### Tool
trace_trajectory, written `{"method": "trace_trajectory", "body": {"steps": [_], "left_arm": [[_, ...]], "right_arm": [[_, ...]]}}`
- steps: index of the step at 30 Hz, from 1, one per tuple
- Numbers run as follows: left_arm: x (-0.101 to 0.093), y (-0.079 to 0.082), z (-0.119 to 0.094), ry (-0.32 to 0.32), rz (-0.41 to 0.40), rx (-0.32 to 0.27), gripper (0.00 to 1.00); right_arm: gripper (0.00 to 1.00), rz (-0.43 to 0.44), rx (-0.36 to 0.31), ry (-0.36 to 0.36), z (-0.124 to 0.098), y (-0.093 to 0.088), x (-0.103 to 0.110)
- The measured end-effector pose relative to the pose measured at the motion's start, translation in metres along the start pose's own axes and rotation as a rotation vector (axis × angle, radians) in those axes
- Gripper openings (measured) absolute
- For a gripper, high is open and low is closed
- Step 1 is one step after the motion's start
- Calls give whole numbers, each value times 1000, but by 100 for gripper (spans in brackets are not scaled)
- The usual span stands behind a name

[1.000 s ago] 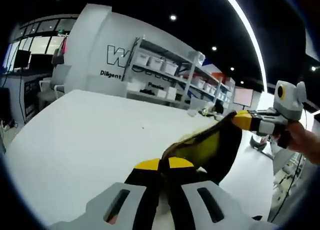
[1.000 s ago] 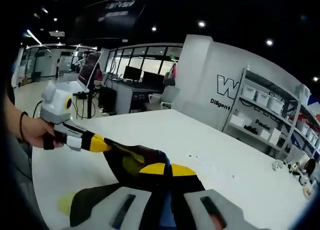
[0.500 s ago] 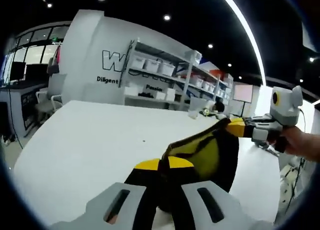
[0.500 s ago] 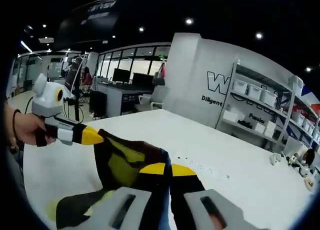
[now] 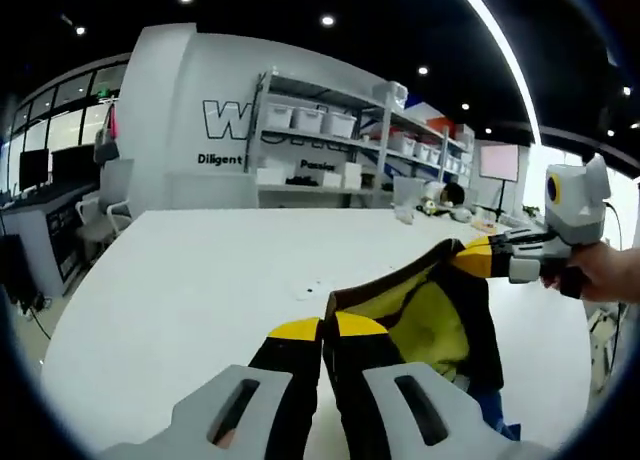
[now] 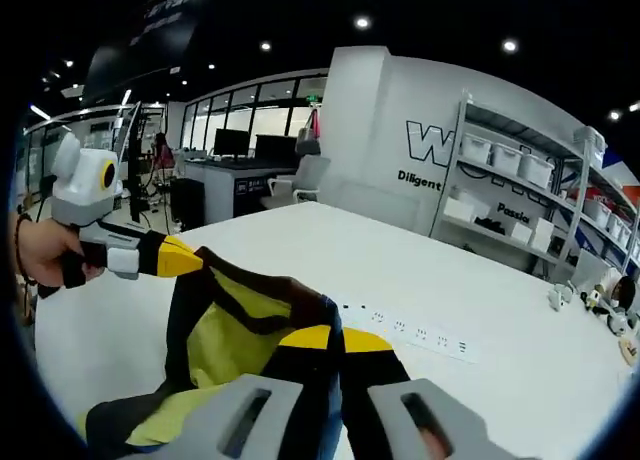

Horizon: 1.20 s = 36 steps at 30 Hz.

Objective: Fold the garment on the visible template until the final outline fits inside the template.

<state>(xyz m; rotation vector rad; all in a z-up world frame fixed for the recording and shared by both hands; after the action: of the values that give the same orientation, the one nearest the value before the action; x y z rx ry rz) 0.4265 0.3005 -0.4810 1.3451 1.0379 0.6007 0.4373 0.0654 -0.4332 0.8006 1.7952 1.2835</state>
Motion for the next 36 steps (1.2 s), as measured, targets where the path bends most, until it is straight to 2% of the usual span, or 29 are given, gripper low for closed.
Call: {"method": "trace_trajectory", "body": {"steps": [1,2,6,7,8,10,11,12,14,15,16,18,19,20,21,22,23,24,26,27,29,32,36], "left_arm": [[0,3,10,-5,8,7,0],[2,8,24,-8,50,21,0],[6,13,38,-5,63,21,0],[10,16,48,33,167,45,0],[8,15,53,20,148,46,0],[11,15,58,27,143,49,0],[14,14,61,38,120,54,0],[15,14,63,43,99,57,0],[19,13,72,44,127,76,0],[31,7,81,49,180,83,1],[32,6,82,54,166,85,5],[35,4,83,64,138,88,17],[37,4,84,69,133,92,22],[39,2,86,74,131,99,26],[40,-1,87,68,126,139,27],[39,-3,88,58,126,152,27],[33,-15,90,-8,88,209,26],[30,-23,92,-11,90,253,25],[32,-37,101,-19,31,293,24],[31,-46,103,-12,17,337,23],[32,-54,107,-13,1,359,17],[33,-60,108,-1,-16,376,0],[33,-64,109,10,-36,384,0]], "right_arm": [[0,3,7,-4,6,-2,-5],[0,7,15,-7,11,-3,-10],[0,19,22,-15,24,-6,-21],[0,20,36,-10,34,-8,-28],[0,69,44,-7,37,-9,-28],[0,47,47,-9,42,-12,-31],[0,22,54,-15,45,-14,-32],[0,32,57,-16,48,-16,-33],[0,86,77,-10,62,-29,-36],[0,261,98,37,77,-45,-35],[0,305,100,26,78,-49,-38],[0,392,103,3,81,-56,-44],[0,386,110,-13,83,-61,-49],[0,341,115,-14,84,-63,-53],[0,292,181,-8,87,-72,-59],[0,294,185,-2,91,-74,-61],[0,240,252,-4,96,-81,-66],[0,220,265,7,100,-83,-67],[0,201,268,19,104,-86,-66],[0,196,275,25,107,-87,-66],[0,188,279,31,110,-89,-65],[0,182,278,36,111,-88,-65],[0,179,277,41,111,-88,-65]]}}
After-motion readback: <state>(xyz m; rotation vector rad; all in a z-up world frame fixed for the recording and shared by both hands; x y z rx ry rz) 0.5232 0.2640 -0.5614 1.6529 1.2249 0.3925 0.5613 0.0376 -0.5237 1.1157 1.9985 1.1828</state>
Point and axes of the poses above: the point that each gripper's makers call its tool centre point, and the gripper's own axes: z roughly forward along the fingers, x roughly to its left, y roughly out of its top, the point moved 9 cm from there along -z, roughly backward along the fingers, and after that the axes turned 5 degrees about -x, right-handed, at the moved point
